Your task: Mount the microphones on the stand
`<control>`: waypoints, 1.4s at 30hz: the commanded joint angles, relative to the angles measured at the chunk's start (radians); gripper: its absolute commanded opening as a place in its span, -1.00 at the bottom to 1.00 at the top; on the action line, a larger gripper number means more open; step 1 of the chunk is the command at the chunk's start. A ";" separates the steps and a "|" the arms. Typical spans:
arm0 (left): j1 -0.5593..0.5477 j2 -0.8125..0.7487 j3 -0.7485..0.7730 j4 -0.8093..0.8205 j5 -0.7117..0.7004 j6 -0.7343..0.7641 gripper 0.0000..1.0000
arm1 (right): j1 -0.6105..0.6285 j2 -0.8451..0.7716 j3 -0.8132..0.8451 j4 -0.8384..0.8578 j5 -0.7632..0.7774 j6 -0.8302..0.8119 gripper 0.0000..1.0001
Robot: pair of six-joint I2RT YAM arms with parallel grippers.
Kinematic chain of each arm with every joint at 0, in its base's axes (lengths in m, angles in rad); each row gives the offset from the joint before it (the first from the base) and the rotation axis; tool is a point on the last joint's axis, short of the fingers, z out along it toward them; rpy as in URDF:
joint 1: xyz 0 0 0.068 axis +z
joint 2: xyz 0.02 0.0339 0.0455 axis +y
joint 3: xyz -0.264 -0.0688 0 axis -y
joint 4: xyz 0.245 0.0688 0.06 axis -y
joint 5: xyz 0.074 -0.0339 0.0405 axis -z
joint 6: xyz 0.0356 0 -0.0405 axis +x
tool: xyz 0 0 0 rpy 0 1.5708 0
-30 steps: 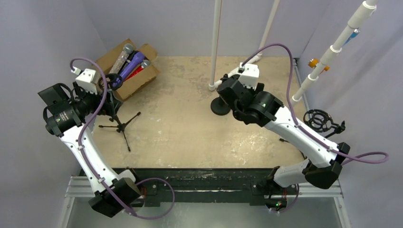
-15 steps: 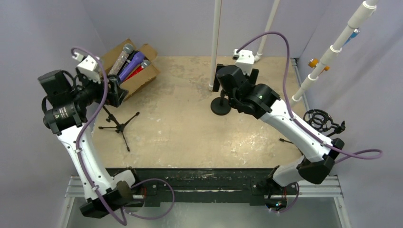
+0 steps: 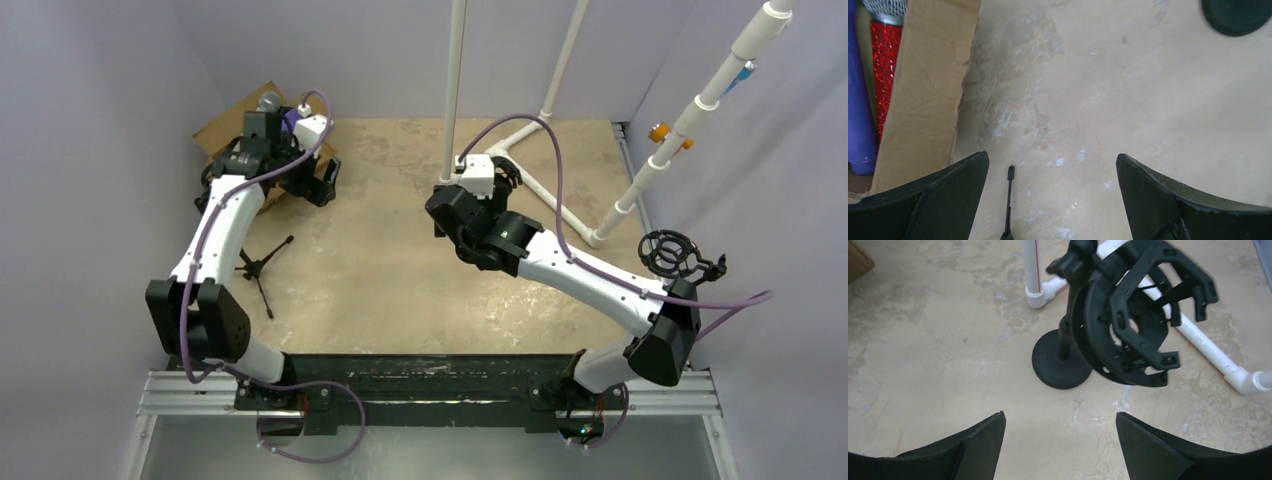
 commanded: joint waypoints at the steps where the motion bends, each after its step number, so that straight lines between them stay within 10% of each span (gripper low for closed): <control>1: -0.042 0.036 -0.084 0.245 -0.288 -0.003 1.00 | 0.044 0.012 -0.063 0.119 0.002 0.029 0.69; 16: -0.072 0.262 -0.021 0.518 -0.793 0.222 0.98 | 0.057 0.239 -0.109 0.257 0.016 0.044 0.58; 23: -0.025 0.359 0.041 0.473 -0.835 0.262 0.29 | 0.011 0.298 -0.135 0.298 -0.006 0.065 0.46; 33: 0.030 0.443 0.091 0.390 -0.811 0.251 0.27 | -0.076 0.281 -0.236 0.343 -0.041 0.072 0.39; 42: 0.031 0.480 0.139 0.309 -0.777 0.261 -0.41 | -0.161 0.344 -0.289 0.429 -0.049 0.022 0.29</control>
